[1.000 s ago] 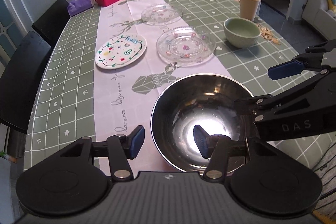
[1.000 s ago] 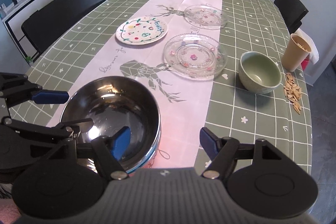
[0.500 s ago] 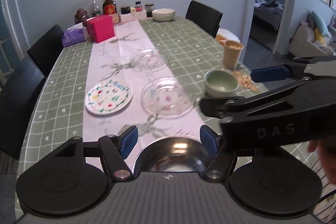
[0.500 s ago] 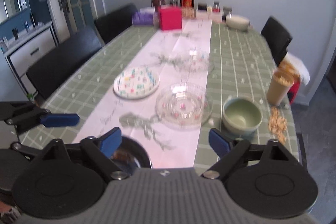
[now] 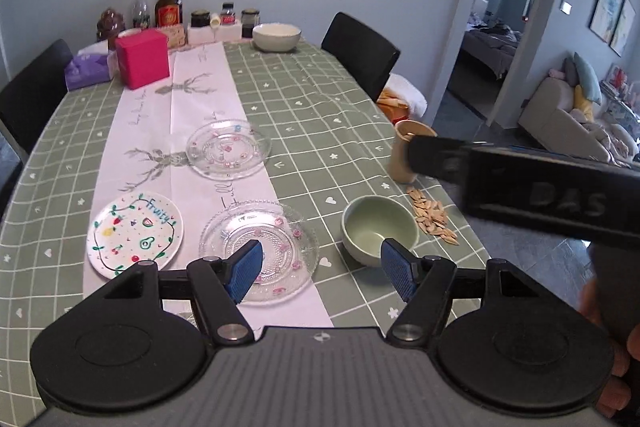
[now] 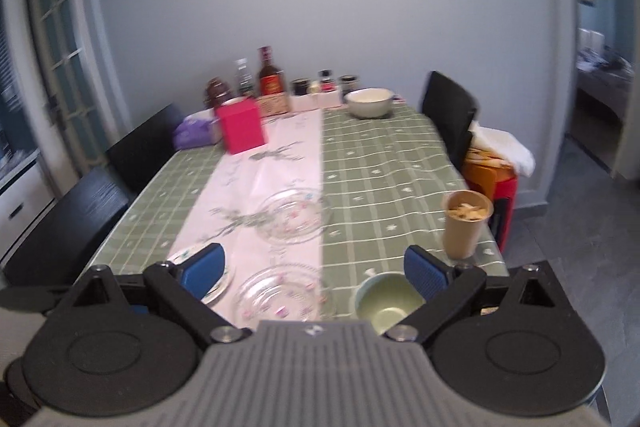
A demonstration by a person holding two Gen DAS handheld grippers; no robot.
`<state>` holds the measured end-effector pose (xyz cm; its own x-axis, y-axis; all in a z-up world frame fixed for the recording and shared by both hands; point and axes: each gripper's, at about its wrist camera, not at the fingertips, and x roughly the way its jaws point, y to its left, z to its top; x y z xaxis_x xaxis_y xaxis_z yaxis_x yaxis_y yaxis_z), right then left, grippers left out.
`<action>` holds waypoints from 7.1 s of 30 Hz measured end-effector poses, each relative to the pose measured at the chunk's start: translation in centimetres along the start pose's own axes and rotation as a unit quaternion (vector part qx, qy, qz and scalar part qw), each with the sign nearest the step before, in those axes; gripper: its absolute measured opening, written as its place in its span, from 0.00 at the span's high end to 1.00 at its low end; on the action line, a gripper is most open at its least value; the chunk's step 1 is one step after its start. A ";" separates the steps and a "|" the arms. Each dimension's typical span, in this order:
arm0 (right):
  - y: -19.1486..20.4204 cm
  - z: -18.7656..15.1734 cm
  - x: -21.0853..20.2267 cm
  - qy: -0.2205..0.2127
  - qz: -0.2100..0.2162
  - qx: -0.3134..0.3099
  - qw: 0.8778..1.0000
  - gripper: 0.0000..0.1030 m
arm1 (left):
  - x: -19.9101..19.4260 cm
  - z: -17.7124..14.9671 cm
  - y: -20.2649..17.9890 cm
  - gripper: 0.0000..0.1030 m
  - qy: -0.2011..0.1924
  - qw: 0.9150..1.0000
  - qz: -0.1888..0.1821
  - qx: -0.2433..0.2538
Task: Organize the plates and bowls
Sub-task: 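Move both tools to the pale green bowl and grip its rim, then lift the pale green bowl with both tools and carry it toward the stacked bowls, then lower the pale green bowl into the blue bowl and open both tools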
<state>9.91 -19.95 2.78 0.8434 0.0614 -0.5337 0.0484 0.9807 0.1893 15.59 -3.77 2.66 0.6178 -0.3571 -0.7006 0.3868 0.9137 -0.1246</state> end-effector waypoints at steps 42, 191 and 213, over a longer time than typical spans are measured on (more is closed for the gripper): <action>-12.5 -7.7 17.0 0.155 -0.029 0.236 0.959 0.79 | 21.1 1.5 -2.1 0.71 0.188 0.980 -0.002 -0.064; 5.4 -13.4 4.5 0.308 0.127 0.097 0.938 0.91 | -3.9 -10.6 8.3 0.69 0.142 0.988 0.002 -0.061; 8.4 -12.8 4.7 0.306 0.054 0.008 0.951 0.92 | -9.4 -14.7 11.3 0.53 -0.021 0.994 0.044 -0.100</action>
<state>7.38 -9.02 -8.69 0.3756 0.2634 -0.8886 -0.0083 0.9597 0.2810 4.10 12.72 -2.46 0.6727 -0.2788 -0.6854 0.1887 0.9603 -0.2054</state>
